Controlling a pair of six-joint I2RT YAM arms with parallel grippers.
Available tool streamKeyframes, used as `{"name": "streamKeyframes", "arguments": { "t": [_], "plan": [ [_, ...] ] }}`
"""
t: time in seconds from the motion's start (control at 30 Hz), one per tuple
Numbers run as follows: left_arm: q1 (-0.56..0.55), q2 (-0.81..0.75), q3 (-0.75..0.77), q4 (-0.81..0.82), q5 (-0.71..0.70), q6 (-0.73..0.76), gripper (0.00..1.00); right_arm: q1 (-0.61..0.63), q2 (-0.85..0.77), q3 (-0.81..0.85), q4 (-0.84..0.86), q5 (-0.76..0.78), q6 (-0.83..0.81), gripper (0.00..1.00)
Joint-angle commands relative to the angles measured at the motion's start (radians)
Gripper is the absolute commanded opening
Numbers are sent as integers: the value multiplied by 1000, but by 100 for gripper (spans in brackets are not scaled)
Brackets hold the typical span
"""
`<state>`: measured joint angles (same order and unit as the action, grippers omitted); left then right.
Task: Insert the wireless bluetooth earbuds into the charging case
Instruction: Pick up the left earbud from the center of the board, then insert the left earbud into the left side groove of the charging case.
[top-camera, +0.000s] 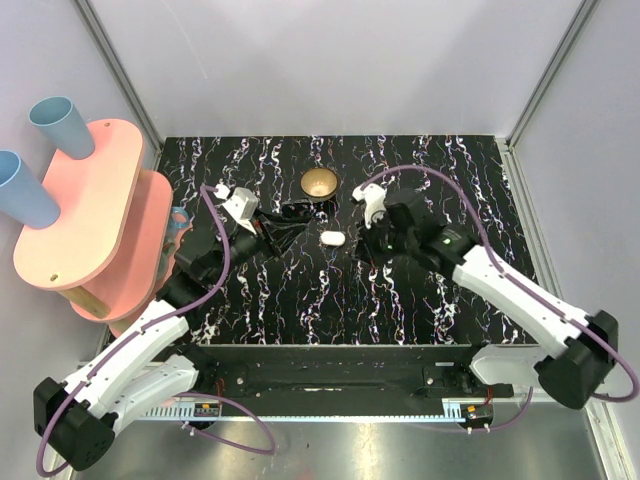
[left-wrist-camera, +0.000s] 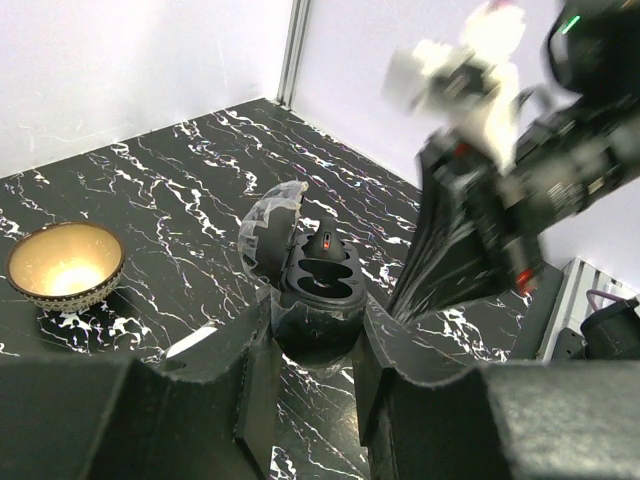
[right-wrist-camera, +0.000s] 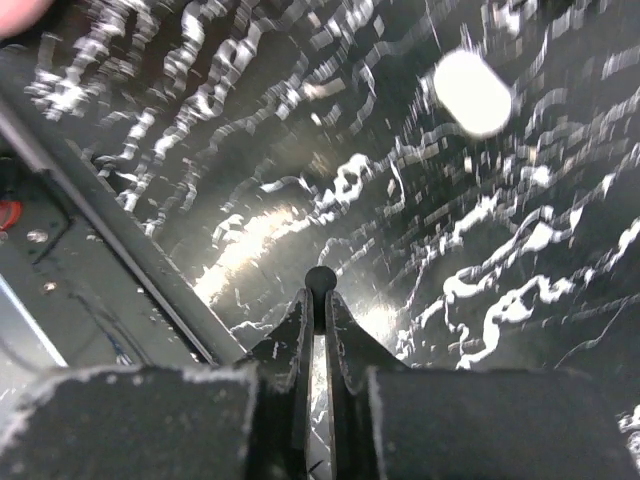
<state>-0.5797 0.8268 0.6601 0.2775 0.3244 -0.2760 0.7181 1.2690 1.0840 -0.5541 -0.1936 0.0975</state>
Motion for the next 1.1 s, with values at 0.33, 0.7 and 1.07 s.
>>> {"name": "streamKeyframes", "arguments": {
  "t": [0.33,0.7,1.07],
  "plan": [
    [6,51,68,-8,136,49,1,-3,-180,287,-96,-314,-476,0],
    [6,135,130,-8,376,64,2,-3,-148,447,-170,-484,-614,0],
    [6,187,188,6,541,74,2,-3,-99,518,-227,-510,-650,0]
  ]
}}
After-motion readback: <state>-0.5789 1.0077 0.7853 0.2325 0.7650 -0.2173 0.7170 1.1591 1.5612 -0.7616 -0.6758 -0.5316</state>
